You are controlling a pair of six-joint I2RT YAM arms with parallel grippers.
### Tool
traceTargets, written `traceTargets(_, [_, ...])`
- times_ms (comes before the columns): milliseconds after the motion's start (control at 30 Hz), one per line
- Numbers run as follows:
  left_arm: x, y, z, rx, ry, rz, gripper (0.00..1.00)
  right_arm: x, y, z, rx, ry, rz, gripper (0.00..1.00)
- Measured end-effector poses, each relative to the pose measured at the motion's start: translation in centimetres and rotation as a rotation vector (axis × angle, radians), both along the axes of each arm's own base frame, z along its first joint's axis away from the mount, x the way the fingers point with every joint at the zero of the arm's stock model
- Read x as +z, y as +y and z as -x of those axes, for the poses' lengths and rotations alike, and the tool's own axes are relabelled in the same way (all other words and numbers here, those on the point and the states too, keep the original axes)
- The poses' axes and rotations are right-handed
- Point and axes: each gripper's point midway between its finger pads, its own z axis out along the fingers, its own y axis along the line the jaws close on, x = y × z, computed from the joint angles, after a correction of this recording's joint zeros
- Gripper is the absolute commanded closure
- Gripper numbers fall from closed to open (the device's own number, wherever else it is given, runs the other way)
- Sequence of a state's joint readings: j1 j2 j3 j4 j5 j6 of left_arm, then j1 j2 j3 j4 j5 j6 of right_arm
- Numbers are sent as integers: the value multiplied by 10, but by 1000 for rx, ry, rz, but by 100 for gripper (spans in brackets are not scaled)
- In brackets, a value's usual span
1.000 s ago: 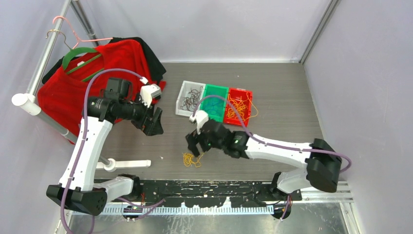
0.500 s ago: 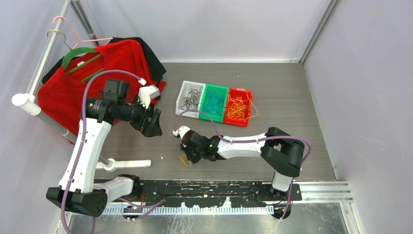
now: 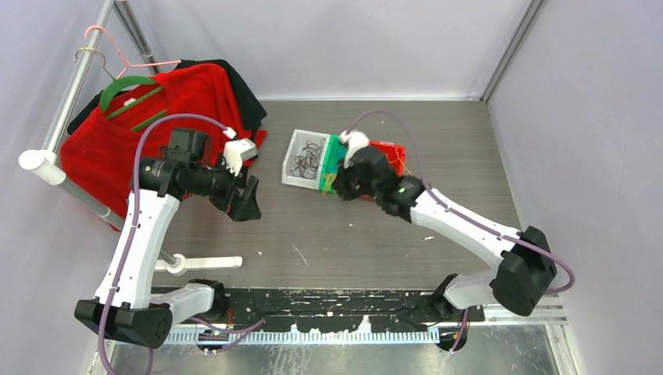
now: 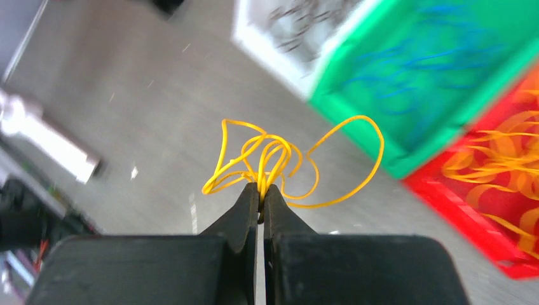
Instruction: Untangle the cables
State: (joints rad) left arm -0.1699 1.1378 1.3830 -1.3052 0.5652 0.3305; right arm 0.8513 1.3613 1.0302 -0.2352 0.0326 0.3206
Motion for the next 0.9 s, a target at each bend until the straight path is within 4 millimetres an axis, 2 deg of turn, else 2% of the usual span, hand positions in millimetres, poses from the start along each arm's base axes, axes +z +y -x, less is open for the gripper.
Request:
traceTargets(133, [1,-1,1,-3,0,4,3,26,-61,-56,-228,-32,-9,99])
traceTargets(267, [2,-1,2,-3,-6,6,3,27,-120,-96,-435,-36,45,98])
traceTargets(333, [3,-1,3,-7,-10,7,3,20,-137,-113,-500,-20,82,85])
traceTargets(433, [3,0,5,-16,-11,6,3,-2,-148,-129,-540,21,128,81])
traceTargets(467, [3,0,6,-19,-10,5,3,-12,-151,-131,-545,44,149,75])
traceTargets(533, [3,0,6,-19,-9,5,3,-30,-157,-133,-556,87,183,61])
traceTargets(600, [2,0,6,-20,-9,5,3,-36,-161,-132,-566,109,195,43])
traceTargets(767, [2,0,6,-21,-9,3,2,-22,-176,-135,-609,82,182,19])
traceTargets(833, [2,0,5,-22,-6,3,2,-14,-183,-136,-634,68,165,1])
traceTargets(900, [1,0,5,-22,-4,2,2,-8,-195,-139,-679,56,133,0])
